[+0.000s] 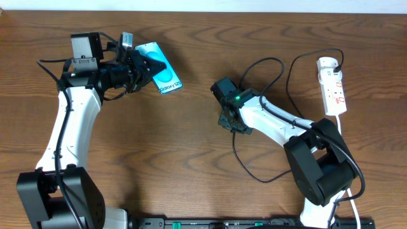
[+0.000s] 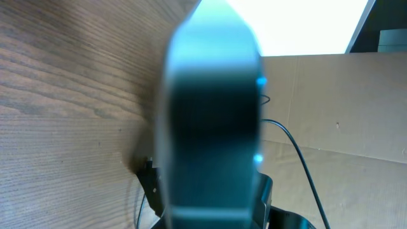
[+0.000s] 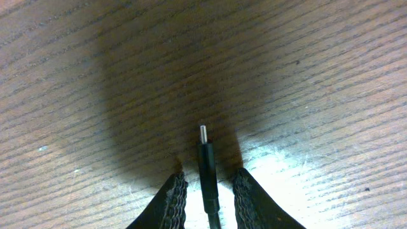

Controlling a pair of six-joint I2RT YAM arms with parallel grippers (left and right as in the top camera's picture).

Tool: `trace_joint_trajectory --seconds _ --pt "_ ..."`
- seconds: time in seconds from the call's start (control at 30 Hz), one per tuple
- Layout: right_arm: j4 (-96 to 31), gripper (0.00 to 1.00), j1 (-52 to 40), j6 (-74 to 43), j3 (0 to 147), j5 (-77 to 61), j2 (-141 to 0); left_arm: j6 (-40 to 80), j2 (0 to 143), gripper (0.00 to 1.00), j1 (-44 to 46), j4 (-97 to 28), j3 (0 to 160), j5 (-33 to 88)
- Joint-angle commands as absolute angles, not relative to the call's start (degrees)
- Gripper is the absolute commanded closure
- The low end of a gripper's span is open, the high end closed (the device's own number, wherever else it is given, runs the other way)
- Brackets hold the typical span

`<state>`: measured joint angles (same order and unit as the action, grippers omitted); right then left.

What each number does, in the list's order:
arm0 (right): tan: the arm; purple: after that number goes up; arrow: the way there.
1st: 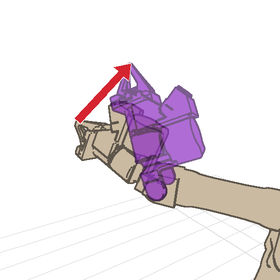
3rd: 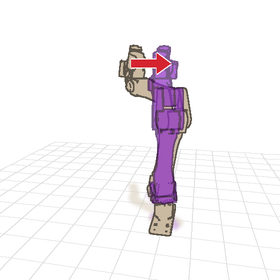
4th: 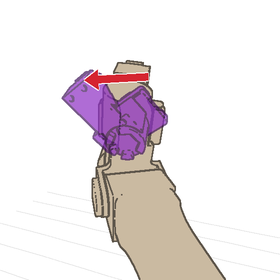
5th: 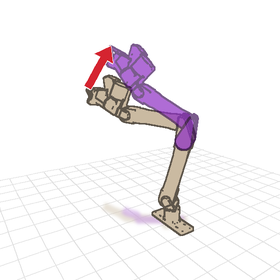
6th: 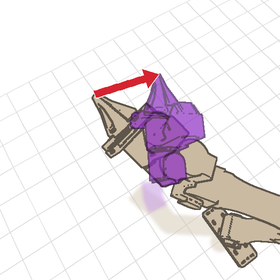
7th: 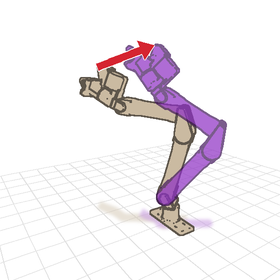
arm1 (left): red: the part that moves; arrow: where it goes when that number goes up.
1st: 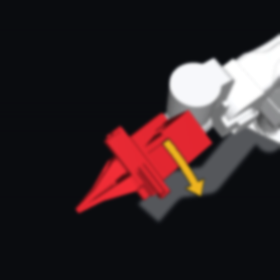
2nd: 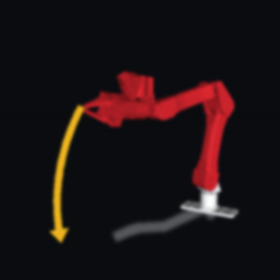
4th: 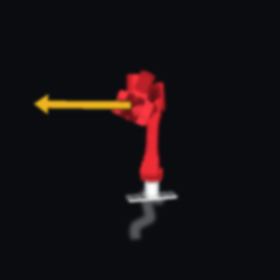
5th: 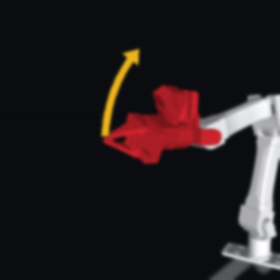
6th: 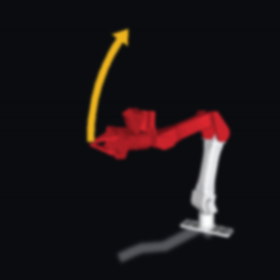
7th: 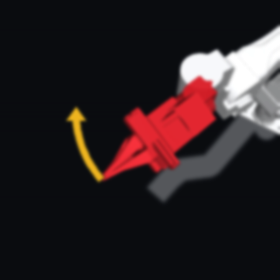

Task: Plug charger to phone and switch on socket
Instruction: 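Close the right gripper on the cable plug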

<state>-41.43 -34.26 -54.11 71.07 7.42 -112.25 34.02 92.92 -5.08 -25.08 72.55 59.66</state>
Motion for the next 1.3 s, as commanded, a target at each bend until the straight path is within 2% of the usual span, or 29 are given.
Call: trace_joint_trajectory --seconds 0.0,0.2,0.8,1.27 --pt "-41.12 0.76 -34.61 -55.27 70.37 8.67 -112.64 32.75 93.23 0.93 -4.99 -24.82 72.53 60.40" --pt "-41.10 0.84 -34.61 -55.27 70.37 8.67 -112.66 32.75 93.23 0.93 -4.99 -24.82 72.53 60.40" --pt "-41.10 0.99 -34.61 -55.27 70.37 8.67 -112.66 32.75 93.23 0.93 -4.99 -24.82 72.53 60.40" --pt "-41.15 0.99 -34.54 -55.18 70.39 8.62 -112.64 32.77 93.23 0.93 -4.99 -24.84 72.53 60.42"
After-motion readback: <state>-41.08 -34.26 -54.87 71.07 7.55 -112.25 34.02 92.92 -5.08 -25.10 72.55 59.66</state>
